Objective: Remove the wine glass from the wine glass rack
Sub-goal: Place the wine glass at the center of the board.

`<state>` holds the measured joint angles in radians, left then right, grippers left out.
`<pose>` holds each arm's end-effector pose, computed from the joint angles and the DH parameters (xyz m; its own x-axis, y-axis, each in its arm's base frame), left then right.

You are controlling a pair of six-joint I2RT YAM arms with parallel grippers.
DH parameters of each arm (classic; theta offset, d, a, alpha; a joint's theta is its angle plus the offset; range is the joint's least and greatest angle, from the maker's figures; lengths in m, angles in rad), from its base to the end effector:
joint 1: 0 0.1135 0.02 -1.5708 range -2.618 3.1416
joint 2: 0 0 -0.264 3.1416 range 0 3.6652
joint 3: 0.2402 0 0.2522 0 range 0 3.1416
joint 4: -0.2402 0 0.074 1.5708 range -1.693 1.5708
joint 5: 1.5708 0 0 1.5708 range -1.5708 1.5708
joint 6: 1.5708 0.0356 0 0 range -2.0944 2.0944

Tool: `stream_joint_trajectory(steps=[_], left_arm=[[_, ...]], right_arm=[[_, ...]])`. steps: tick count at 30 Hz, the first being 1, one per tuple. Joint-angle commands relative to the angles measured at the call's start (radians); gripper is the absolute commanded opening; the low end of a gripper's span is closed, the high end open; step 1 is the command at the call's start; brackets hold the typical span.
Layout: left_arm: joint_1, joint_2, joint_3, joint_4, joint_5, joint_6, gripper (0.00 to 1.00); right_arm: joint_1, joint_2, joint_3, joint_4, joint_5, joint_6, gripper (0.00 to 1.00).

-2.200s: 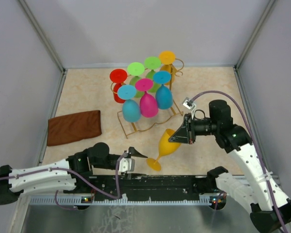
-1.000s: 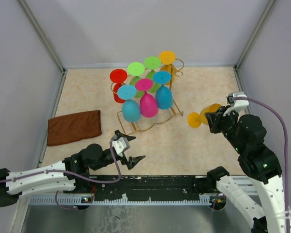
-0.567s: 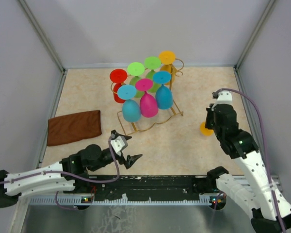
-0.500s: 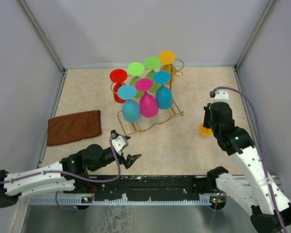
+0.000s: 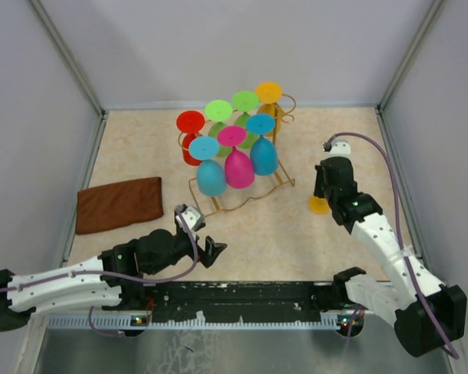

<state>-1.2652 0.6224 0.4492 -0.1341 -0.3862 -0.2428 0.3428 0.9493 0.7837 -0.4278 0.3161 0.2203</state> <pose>0.0607 -0.1477 0.2519 -0.2748 0.1307 -0.9526 0.7308 0.6722 -0.1186 0.1989 0.0592 0.2866 -0.5307 0.0311 -0.8470 0.0402 0.9991 0.0115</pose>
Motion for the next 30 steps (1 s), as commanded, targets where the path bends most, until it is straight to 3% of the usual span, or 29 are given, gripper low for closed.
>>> stream_joint_trajectory(steps=[1, 7, 13, 30], left_arm=[[0.003, -0.018, 0.062, -0.059, -0.053, -0.075, 1.00], [0.003, -0.106, 0.063, -0.127, -0.097, -0.085, 1.00], [0.003, -0.158, 0.040, -0.171, -0.104, -0.160, 1.00], [0.002, -0.123, 0.059, -0.157, -0.079, -0.193, 1.00]], right_arm=[[-0.012, 0.050, 0.009, 0.155, -0.007, -0.013, 0.00], [-0.026, 0.172, 0.088, 0.107, -0.033, -0.082, 0.00], [-0.046, 0.177, 0.087, 0.135, -0.112, -0.078, 0.06], [-0.047, 0.229, 0.168, 0.072, -0.175, -0.075, 0.10]])
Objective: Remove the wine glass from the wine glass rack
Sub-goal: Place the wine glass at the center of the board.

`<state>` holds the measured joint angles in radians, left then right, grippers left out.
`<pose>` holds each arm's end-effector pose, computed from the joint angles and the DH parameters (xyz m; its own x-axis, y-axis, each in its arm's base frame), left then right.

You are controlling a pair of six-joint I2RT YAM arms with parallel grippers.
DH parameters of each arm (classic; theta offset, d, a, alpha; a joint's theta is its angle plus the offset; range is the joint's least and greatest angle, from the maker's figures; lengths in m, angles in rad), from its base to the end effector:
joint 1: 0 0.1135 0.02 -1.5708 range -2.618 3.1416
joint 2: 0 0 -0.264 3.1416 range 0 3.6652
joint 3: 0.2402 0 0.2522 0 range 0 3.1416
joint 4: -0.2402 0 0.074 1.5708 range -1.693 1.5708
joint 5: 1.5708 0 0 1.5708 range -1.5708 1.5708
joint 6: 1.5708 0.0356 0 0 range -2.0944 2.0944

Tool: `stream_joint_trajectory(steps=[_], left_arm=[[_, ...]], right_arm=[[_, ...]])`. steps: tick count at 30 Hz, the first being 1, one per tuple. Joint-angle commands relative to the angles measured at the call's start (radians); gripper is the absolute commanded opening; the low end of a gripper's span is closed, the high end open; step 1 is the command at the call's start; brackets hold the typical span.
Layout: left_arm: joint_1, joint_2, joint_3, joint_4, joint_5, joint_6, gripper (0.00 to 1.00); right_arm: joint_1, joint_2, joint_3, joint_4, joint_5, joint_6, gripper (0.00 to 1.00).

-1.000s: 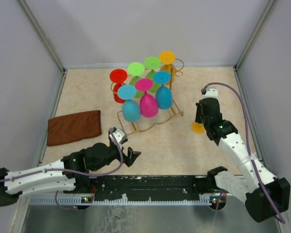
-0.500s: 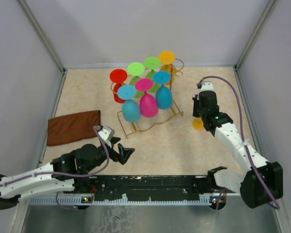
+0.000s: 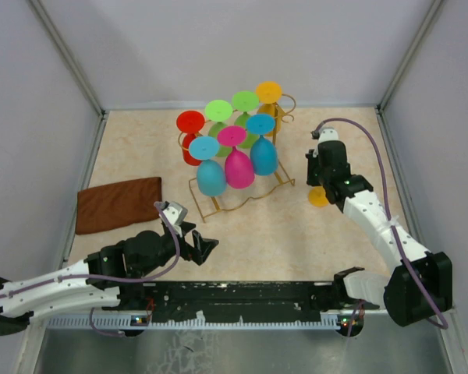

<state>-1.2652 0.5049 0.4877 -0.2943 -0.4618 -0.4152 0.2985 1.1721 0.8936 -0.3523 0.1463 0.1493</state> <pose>0.0559 -0.1246 0.2645 -0.3773 -0.0043 -0.9261 0.6273 0.7345 -0.2590 0.2479 0.0708 0.2827 -0.5840 -0.0257 -0.8114 -0.0926 0.9951 0.0351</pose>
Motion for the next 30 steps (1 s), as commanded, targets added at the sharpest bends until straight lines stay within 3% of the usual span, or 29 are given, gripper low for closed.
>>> stream_joint_trajectory(steps=[1, 20, 30], left_arm=[[0.002, -0.006, 0.020, 0.000, -0.004, -0.027, 1.00], [0.002, 0.000, 0.032, -0.025, -0.024, -0.065, 1.00], [0.002, 0.038, 0.098, -0.072, -0.032, -0.078, 1.00]], right_arm=[[-0.003, 0.004, 0.061, -0.006, -0.003, -0.003, 0.10], [-0.003, -0.012, 0.069, 0.000, 0.010, -0.008, 0.10], [-0.003, -0.046, 0.106, -0.023, 0.006, -0.013, 0.20]])
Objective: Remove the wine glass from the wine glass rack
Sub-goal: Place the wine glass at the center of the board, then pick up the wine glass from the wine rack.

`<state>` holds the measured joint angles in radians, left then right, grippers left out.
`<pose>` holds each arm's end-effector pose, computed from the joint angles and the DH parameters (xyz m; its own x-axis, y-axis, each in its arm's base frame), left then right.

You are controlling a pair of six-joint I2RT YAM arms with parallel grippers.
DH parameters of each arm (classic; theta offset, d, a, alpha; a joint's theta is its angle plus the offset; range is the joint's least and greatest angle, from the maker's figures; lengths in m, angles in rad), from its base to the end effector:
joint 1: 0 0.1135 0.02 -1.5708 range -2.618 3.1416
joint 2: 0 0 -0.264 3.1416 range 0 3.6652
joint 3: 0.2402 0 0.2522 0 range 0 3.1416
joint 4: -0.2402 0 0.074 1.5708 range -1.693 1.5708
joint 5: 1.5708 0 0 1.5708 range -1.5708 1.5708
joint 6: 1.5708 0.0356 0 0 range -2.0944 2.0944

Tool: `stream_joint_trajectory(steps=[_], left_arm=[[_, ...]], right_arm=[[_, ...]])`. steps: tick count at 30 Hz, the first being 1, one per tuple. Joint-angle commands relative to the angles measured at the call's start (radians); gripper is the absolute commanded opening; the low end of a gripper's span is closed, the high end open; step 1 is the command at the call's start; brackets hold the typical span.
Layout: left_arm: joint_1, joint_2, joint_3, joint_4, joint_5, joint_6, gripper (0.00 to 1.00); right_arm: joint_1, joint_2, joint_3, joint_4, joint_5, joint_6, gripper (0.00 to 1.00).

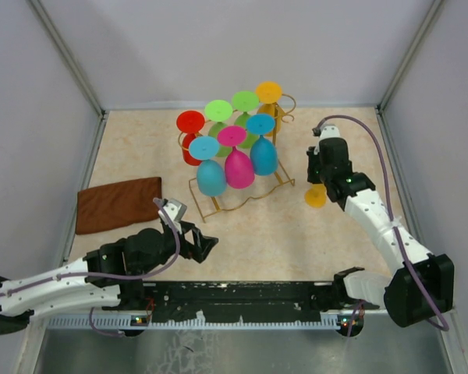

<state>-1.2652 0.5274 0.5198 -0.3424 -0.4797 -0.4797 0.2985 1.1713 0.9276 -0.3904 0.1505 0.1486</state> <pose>0.0567 -0.1252 0.2683 -0.4218 -0.0239 -0.9064 0.5872 0.7545 -0.2931 0.2477 0.0706 0.2911 -0.5860 -0.0271 -0.8099 -0.0895 0.9955 0.0314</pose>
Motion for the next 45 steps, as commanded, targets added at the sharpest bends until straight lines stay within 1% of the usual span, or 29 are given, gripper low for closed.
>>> stream_joint_trajectory(steps=[1, 6, 12, 13, 17, 19, 22, 24, 27, 28, 30, 33, 36, 39, 42, 44, 45], left_arm=[[0.003, 0.023, 0.075, -0.034, -0.017, -0.016, 1.00], [0.003, 0.056, 0.094, -0.047, 0.004, -0.027, 1.00], [0.002, 0.101, 0.087, -0.043, 0.003, -0.056, 1.00], [0.002, 0.109, 0.088, -0.045, -0.007, -0.070, 1.00], [0.003, 0.129, 0.086, -0.025, -0.011, -0.071, 1.00], [0.004, 0.136, 0.081, -0.009, -0.012, -0.073, 1.00], [0.003, 0.145, 0.072, 0.012, -0.014, -0.083, 1.00], [0.004, 0.153, 0.068, 0.013, -0.018, -0.091, 1.00], [0.007, 0.162, 0.056, 0.016, -0.023, -0.107, 1.00], [0.011, 0.162, 0.046, 0.023, -0.018, -0.110, 1.00], [0.022, 0.163, 0.016, 0.056, 0.007, -0.108, 0.99], [0.047, 0.155, -0.014, 0.072, 0.023, -0.155, 0.99], [0.078, 0.131, -0.051, 0.110, 0.066, -0.170, 0.99], [0.127, 0.096, -0.078, 0.126, 0.093, -0.204, 0.99], [0.174, 0.054, -0.099, 0.140, 0.109, -0.231, 0.99], [0.193, 0.030, -0.104, 0.146, 0.112, -0.231, 0.99], [0.196, 0.021, -0.102, 0.144, 0.110, -0.229, 0.99]], right_arm=[[-0.003, -0.049, 0.075, 0.014, -0.002, -0.011, 0.20], [-0.003, -0.075, 0.095, -0.008, -0.017, -0.002, 0.21], [-0.002, -0.139, 0.123, -0.035, -0.032, 0.019, 0.30], [-0.003, -0.154, 0.127, -0.037, -0.036, 0.024, 0.33], [-0.002, -0.230, 0.108, -0.021, -0.051, 0.079, 0.60], [-0.003, -0.262, 0.088, -0.006, -0.075, 0.154, 0.66], [-0.003, -0.318, 0.049, 0.051, -0.156, 0.267, 0.71], [-0.003, -0.363, 0.026, 0.099, -0.174, 0.358, 0.72], [-0.003, -0.422, -0.032, 0.216, -0.204, 0.525, 0.72], [-0.003, -0.436, -0.050, 0.275, -0.216, 0.601, 0.72], [-0.001, -0.444, -0.072, 0.332, -0.247, 0.688, 0.69], [0.001, -0.421, -0.045, 0.318, -0.295, 0.746, 0.69], [0.011, -0.403, -0.030, 0.331, -0.299, 0.780, 0.69], [0.027, -0.372, -0.004, 0.340, -0.303, 0.813, 0.68], [0.045, -0.324, 0.031, 0.362, -0.339, 0.837, 0.67], [0.059, -0.299, 0.051, 0.378, -0.322, 0.841, 0.66], [0.071, -0.290, 0.053, 0.386, -0.295, 0.848, 0.64]])
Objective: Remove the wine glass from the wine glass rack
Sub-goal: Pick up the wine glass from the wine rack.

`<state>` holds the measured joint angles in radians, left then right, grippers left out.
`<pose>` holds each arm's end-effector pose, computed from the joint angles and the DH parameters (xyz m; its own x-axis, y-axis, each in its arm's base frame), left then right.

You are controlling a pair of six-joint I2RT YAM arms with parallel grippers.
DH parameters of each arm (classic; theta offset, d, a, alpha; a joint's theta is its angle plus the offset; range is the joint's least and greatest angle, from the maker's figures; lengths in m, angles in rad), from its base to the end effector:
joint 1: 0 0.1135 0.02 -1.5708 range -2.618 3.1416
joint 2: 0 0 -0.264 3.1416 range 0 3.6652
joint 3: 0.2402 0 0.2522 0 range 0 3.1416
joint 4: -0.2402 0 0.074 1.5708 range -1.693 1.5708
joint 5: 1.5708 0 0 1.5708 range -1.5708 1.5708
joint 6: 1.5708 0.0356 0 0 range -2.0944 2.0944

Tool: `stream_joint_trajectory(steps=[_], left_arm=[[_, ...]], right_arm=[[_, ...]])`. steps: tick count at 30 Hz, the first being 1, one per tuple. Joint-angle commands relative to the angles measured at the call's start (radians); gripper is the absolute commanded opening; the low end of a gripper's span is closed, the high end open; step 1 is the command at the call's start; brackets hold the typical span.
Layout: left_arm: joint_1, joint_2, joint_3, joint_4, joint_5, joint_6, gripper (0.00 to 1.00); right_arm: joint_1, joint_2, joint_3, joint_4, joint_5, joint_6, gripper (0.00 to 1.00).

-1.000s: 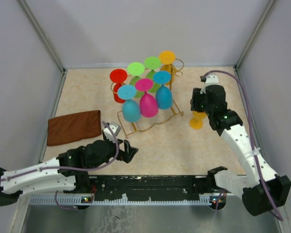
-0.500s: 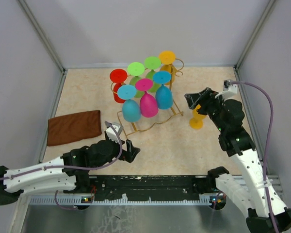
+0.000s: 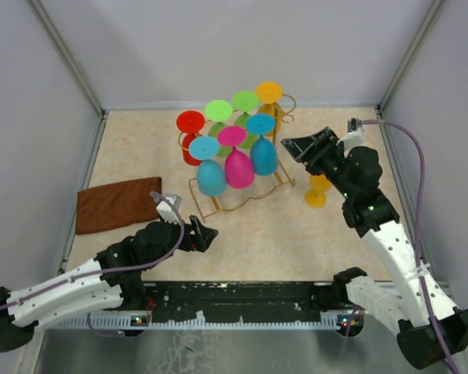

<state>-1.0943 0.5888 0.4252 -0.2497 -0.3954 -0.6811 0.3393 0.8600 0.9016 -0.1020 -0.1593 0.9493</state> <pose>0.0809 -0.1268 0.2365 -0.5576 -0.1866 -0.8089 0.3954 0.7971 -0.4564 0.1857 0.0715 0.3771 -0.4217 0.7024 -0.5734 -0.2320 0.5277 0.8171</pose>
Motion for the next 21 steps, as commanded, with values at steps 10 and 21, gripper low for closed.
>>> stream_joint_trajectory(steps=[10, 21], left_arm=[[0.025, -0.053, 0.030, -0.008, 0.001, -0.014, 0.99], [0.025, -0.050, 0.027, 0.033, 0.022, 0.030, 0.99]], right_arm=[[0.114, 0.077, 0.047, 0.263, 0.170, 0.149, 0.57], [0.113, 0.172, 0.089, 0.274, 0.208, 0.185, 0.55]])
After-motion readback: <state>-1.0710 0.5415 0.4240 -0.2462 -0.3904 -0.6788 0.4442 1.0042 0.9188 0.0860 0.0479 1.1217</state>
